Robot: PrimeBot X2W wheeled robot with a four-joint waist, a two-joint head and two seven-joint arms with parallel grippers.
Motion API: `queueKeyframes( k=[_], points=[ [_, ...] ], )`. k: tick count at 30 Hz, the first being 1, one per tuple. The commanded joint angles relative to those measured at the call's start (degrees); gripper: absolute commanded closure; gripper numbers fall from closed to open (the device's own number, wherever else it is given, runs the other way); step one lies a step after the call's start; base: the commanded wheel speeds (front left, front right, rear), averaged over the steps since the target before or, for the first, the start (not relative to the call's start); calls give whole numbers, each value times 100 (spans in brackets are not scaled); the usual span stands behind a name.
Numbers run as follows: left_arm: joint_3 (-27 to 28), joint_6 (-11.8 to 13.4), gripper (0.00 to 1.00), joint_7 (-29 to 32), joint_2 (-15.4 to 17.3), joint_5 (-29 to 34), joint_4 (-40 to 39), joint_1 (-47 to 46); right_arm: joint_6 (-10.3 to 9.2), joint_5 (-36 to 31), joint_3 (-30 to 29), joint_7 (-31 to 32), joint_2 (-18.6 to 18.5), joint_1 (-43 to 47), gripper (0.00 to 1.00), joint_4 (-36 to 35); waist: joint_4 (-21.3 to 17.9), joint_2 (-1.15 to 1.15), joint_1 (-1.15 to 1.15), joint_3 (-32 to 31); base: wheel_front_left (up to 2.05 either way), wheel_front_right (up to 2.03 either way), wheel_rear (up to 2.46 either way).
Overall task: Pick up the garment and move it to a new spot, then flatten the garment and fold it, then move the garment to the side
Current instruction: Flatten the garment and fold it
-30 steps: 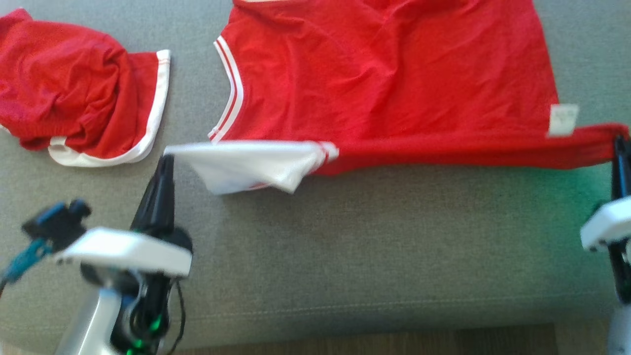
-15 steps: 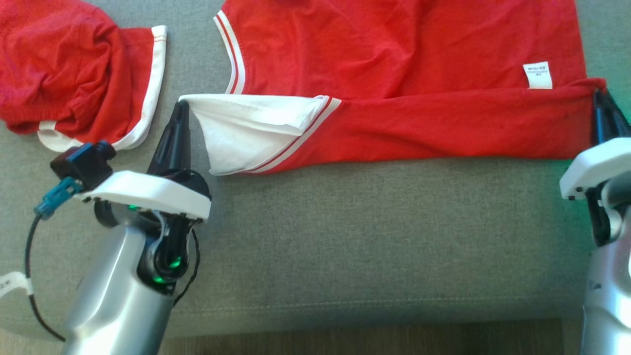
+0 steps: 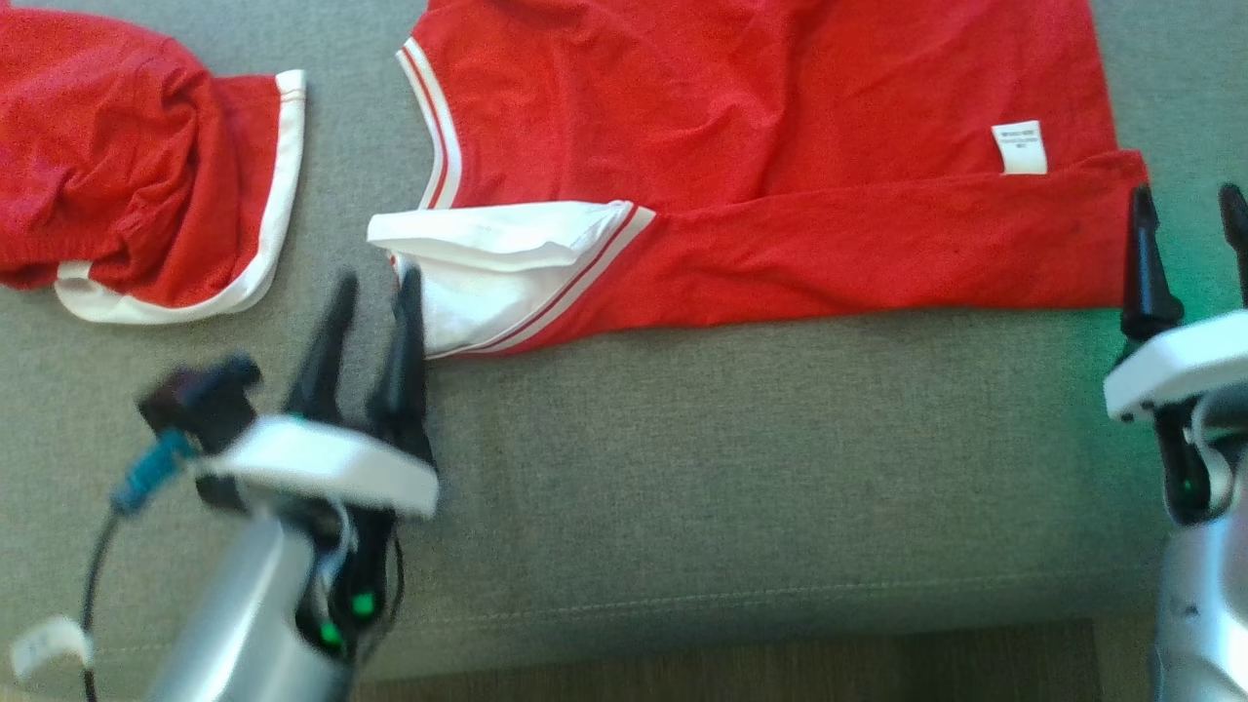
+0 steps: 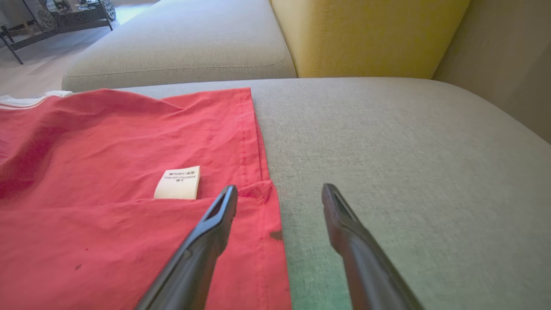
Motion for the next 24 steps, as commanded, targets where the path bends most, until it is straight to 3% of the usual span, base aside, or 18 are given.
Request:
queueKeyframes(
  k=[1,9,17,18,19,20,21,24],
  points=[
    [96,88,0,-18,197,107,-262,216,-3,154,148,-37,-56,122,0,-350,-49,0,0,-37,0,0,0],
    [-140,220,0,504,272,63,-188,473,-3,644,288,78,-56,434,0,-689,-167,0,0,-138,0,0,0],
    [-160,276,2,640,294,86,261,211,-3,765,475,516,-56,376,0,-510,-261,0,0,-91,0,0,0],
    [-168,270,35,626,282,91,305,186,-3,765,483,612,-56,349,0,-429,-257,0,0,-95,0,0,0],
    [-168,270,35,626,282,91,305,186,-3,765,483,612,-56,349,0,-429,-257,0,0,-95,0,0,0],
    [-179,264,83,617,271,94,337,167,-3,765,478,696,-56,316,0,-349,-248,0,0,-101,0,0,0],
    [-190,255,100,614,258,89,357,158,-3,747,468,783,-56,283,0,-261,-234,0,0,-111,0,0,0],
    [-201,227,100,586,243,54,364,200,-3,610,359,998,-56,169,0,-1,-169,0,0,-168,0,0,0]
  ],
)
